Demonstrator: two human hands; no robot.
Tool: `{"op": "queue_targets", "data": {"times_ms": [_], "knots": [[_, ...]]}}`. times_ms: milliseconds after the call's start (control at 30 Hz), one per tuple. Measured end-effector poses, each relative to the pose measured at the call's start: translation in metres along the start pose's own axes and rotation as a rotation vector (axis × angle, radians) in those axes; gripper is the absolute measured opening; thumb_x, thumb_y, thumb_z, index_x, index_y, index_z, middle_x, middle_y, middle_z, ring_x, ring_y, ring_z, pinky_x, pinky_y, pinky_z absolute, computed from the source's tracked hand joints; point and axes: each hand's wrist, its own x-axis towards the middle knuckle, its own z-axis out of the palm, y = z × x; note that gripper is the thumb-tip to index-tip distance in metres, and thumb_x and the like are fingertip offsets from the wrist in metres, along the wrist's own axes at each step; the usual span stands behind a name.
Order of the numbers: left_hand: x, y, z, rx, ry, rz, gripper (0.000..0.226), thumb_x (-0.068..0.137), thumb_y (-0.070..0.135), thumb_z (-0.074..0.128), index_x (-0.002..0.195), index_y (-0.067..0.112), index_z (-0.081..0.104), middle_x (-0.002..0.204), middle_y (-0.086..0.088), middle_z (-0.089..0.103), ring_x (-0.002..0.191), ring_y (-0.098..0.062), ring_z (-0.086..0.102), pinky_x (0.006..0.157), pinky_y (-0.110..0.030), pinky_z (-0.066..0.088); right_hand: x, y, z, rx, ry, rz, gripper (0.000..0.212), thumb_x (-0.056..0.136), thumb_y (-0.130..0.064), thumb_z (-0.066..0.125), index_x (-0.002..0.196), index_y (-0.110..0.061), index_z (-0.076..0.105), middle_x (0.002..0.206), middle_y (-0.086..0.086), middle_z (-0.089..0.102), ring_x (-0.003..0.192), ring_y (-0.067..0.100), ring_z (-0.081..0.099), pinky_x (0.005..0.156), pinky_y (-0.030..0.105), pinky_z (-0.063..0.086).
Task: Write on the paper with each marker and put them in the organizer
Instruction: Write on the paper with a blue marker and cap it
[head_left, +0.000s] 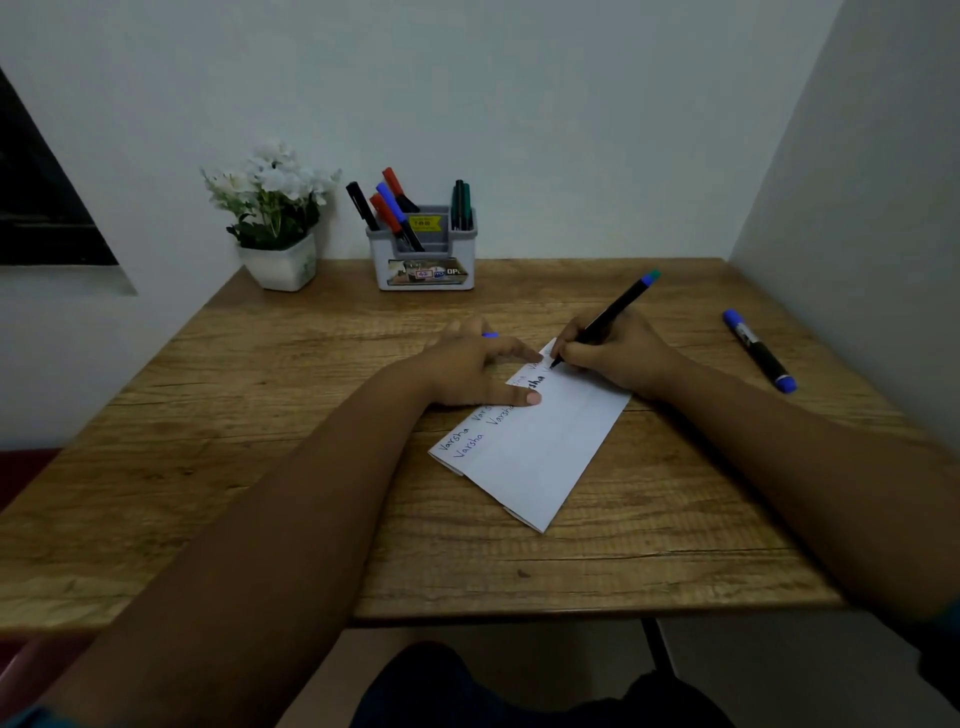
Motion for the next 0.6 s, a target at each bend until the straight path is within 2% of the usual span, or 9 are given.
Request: {"op": "queue_targets", "data": {"times_ms": [133, 233, 333, 400, 500, 600], "knots": [[-0.0006, 0.0003, 0.0003, -0.01, 0.001, 0.004, 0.06, 0.073, 0.07, 0.062, 0.129, 0.057, 0.044, 0.127, -0.002, 0.034, 0.129, -0.025, 0.025, 0.093, -0.038, 0.025, 0.0, 0.0009, -0.0008, 0.023, 0.03, 0.027, 0.012, 0.08, -0.012, 0.066, 0.073, -0.017, 0.074, 0.071, -0.016, 0.071, 0.072, -0.003, 0.064, 0.068, 0.017, 0.048], [-0.0011, 0.0003, -0.0003, -0.012, 0.001, 0.004, 0.06, 0.073, 0.069, 0.063, 0.13, 0.057, 0.044, 0.131, -0.004, 0.034, 0.131, -0.026, 0.024, 0.099, -0.041, 0.027, -0.0005, -0.0011, 0.0004, 0.017, 0.022, 0.011, 0.016, 0.081, -0.012, 0.067, 0.07, -0.022, 0.073, 0.071, -0.018, 0.071, 0.072, -0.005, 0.064, 0.065, 0.01, 0.048], [-0.0014, 0.001, -0.0003, -0.007, -0.001, -0.001, 0.06, 0.073, 0.07, 0.062, 0.129, 0.058, 0.044, 0.132, -0.004, 0.034, 0.132, -0.027, 0.024, 0.102, -0.044, 0.028, -0.0011, -0.0021, -0.0004, -0.011, 0.019, 0.009, 0.015, 0.08, -0.015, 0.068, 0.068, -0.024, 0.073, 0.074, -0.012, 0.072, 0.074, -0.002, 0.063, 0.068, 0.017, 0.05], [-0.0017, 0.0008, -0.0006, -0.015, -0.002, -0.001, 0.06, 0.073, 0.07, 0.062, 0.129, 0.058, 0.044, 0.126, -0.002, 0.034, 0.13, -0.027, 0.026, 0.101, -0.044, 0.028, -0.0011, -0.0017, -0.0008, -0.021, 0.028, 0.013, 0.018, 0.08, -0.015, 0.068, 0.067, -0.027, 0.071, 0.072, -0.015, 0.071, 0.073, -0.002, 0.063, 0.07, 0.022, 0.05], [-0.002, 0.0009, -0.0007, -0.012, 0.001, 0.005, 0.06, 0.073, 0.07, 0.062, 0.129, 0.057, 0.045, 0.127, -0.003, 0.035, 0.13, -0.027, 0.027, 0.102, -0.044, 0.028, -0.001, -0.0019, -0.0004, -0.021, 0.045, 0.023, 0.02, 0.081, -0.015, 0.068, 0.067, -0.029, 0.071, 0.07, -0.019, 0.069, 0.072, -0.004, 0.063, 0.07, 0.021, 0.048], [-0.0021, 0.0013, -0.0008, -0.012, 0.002, 0.004, 0.059, 0.073, 0.069, 0.063, 0.129, 0.057, 0.045, 0.126, -0.003, 0.035, 0.129, -0.027, 0.028, 0.1, -0.043, 0.029, -0.0008, -0.0018, 0.0002, -0.027, 0.041, 0.019, 0.016, 0.081, -0.015, 0.069, 0.069, -0.025, 0.072, 0.075, -0.014, 0.071, 0.076, 0.0, 0.065, 0.071, 0.022, 0.05]]}}
